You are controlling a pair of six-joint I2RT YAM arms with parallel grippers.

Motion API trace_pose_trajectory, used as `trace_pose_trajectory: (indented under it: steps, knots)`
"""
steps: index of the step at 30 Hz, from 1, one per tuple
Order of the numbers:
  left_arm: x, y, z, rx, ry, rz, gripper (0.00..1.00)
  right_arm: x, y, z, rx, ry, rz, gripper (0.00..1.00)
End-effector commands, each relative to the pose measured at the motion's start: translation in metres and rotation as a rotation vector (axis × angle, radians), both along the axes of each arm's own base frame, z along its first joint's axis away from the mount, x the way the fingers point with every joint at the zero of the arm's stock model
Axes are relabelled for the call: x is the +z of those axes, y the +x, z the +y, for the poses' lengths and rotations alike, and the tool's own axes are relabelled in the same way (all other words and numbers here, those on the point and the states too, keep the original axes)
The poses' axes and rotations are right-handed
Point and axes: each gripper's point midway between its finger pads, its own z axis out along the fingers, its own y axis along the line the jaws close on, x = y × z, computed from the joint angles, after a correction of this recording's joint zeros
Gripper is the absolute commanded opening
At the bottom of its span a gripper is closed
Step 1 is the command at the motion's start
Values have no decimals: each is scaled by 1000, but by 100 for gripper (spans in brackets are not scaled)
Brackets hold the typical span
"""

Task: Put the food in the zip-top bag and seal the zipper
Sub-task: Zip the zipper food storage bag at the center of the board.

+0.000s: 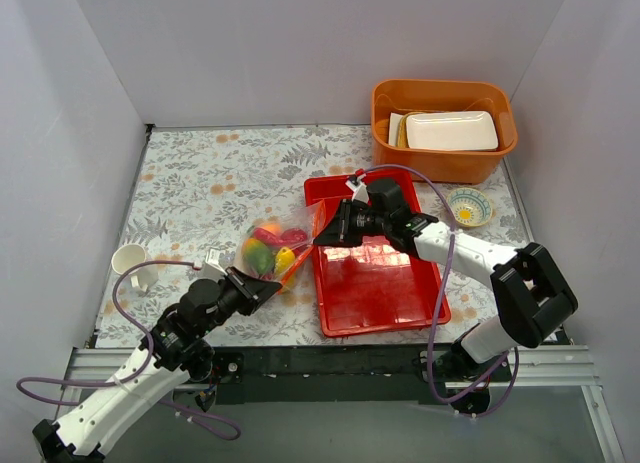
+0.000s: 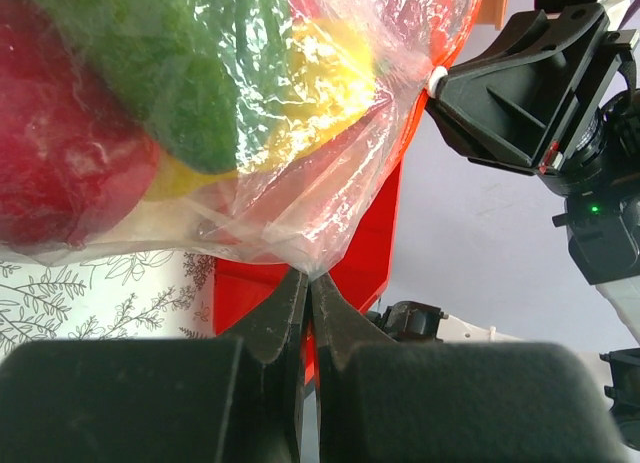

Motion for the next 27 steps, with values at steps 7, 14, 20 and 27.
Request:
trace_pose_trajectory:
  steps: [7, 14, 20, 27]
  knots:
    - [0, -2, 12, 65, -3, 62, 0, 24, 30, -1, -30, 59, -83, 13]
    - [2, -2, 16, 80, -4, 62, 0, 23, 38, -8, -47, 52, -82, 13]
    - [4, -3, 19, 93, -8, 62, 0, 20, 47, -12, -52, 31, -96, 13]
    - [4, -3, 21, 104, -4, 66, 0, 16, 61, -19, -80, 17, -115, 13]
